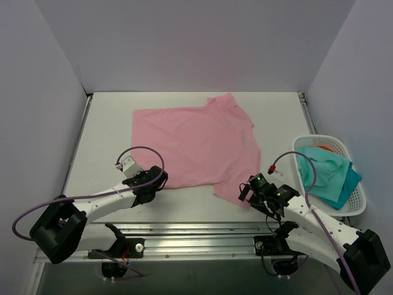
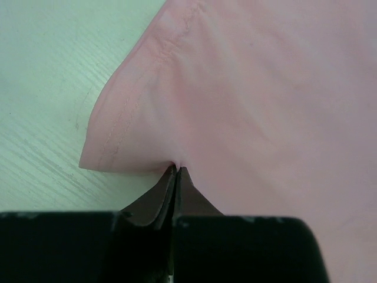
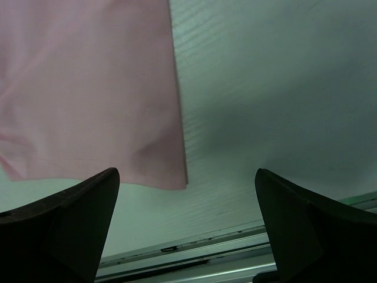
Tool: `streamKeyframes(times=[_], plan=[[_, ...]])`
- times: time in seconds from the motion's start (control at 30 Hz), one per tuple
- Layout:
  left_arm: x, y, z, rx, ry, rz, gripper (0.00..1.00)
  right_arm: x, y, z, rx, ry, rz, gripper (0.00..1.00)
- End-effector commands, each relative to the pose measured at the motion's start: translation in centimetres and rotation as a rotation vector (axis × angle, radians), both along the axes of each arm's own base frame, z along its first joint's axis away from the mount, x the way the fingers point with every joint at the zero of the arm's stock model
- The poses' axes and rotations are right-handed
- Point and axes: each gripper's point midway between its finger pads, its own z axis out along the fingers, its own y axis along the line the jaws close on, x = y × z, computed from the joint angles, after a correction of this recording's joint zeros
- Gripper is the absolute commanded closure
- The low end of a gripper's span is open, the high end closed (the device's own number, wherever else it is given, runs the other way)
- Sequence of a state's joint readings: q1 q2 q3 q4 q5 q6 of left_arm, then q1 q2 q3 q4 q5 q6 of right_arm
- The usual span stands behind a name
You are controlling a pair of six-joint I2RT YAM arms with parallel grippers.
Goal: Fold and stack the t-shirts
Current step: Flatten the tshirt out, then fold the tshirt
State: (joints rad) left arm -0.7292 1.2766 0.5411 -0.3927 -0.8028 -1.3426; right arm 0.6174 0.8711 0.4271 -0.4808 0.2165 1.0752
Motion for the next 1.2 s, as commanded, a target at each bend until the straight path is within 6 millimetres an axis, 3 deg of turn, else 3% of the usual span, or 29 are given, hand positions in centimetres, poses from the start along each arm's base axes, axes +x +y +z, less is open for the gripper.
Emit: streamKeyframes(times=[0.0,0.37,0.67,0.77,0.8,0.87,1.0,1.07,1.17], plan=[[1.4,-0.6,1.8,-0.027,-0.065,-0.02,0.98,-0.9,0.8,-1.2,0.039,0.056,-0.012,0.06],[1.4,-0.2,1.3,-0.043,-0.064,-0.046,0.98,0.4,1.7,-1.2,0.071,0.025,-0.045,0.11],[1.3,0.3,1.2,-0.05,-0.069,-0.048,0.98,0.7,2.7,-2.9,0.088,0.059,-0.028,0.4],[1.2,0.5,1.0,-0.05,-0.067,-0.046,0.98,0.7,2.8,-3.0,0.089,0.064,-0.025,0.54],[1.2,0.6,0.9,-0.049,-0.066,-0.045,0.98,0.7,2.7,-2.9,0.088,0.06,-0.025,0.64],[1.1,0.6,0.8,-0.049,-0.063,-0.044,0.98,0.7,2.4,-2.7,0.075,0.059,-0.031,0.74],[1.2,0.6,1.0,-0.054,-0.068,-0.046,0.98,0.8,1.9,-2.0,0.058,0.039,-0.044,0.88],[1.1,0.5,1.0,-0.055,-0.064,-0.051,0.98,0.7,1.7,-1.7,0.054,0.036,-0.05,1.0],[1.0,0.5,1.3,-0.06,-0.063,-0.054,0.98,0.7,1.5,-1.1,0.051,0.026,-0.053,1.0]])
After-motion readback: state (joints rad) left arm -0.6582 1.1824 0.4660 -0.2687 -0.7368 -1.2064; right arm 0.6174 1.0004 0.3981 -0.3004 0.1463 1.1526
